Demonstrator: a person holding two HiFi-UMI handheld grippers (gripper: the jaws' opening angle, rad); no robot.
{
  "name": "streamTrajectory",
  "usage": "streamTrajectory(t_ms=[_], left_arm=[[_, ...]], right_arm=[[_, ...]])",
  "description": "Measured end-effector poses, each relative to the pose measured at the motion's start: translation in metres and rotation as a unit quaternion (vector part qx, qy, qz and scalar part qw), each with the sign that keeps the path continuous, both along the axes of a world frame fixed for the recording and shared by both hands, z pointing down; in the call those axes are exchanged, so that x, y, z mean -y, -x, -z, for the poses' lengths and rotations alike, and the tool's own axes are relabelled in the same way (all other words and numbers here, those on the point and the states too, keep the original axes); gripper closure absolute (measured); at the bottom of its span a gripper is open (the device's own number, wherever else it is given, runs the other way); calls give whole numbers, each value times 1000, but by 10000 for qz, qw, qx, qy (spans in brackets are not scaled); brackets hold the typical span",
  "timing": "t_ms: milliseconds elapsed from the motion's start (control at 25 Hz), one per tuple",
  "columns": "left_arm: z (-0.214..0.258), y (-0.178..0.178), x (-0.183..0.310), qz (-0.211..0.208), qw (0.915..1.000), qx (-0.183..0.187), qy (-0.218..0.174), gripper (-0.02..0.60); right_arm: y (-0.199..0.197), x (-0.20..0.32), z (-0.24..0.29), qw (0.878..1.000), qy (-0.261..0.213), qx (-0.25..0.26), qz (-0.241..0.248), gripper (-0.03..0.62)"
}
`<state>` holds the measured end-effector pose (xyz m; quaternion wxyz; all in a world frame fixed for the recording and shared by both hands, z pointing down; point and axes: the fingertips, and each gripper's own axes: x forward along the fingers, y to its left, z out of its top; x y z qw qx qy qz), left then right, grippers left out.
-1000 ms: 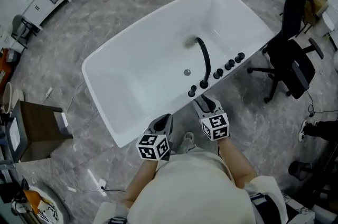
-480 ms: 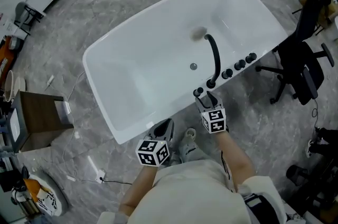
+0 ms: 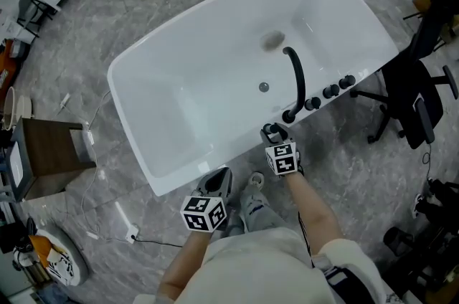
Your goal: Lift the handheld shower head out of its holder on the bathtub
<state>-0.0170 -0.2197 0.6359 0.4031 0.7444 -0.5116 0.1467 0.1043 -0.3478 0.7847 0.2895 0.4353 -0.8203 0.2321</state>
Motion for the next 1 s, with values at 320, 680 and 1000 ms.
streamTrajectory(t_ms=[320,680,1000], left_arm=[[-1,6,-4,130,9999,43,37,561],[5,-1,-5,89,9999,-21,-62,561],[19,-12,-8,-18,9997,-74,-235,561]], right_arm=[[-2,4,-8,9995,70,-301,75,448],[-1,-2,6,9995,50,-303,23,450],[-5,-5,51,9994,-303,-172,-69,450]])
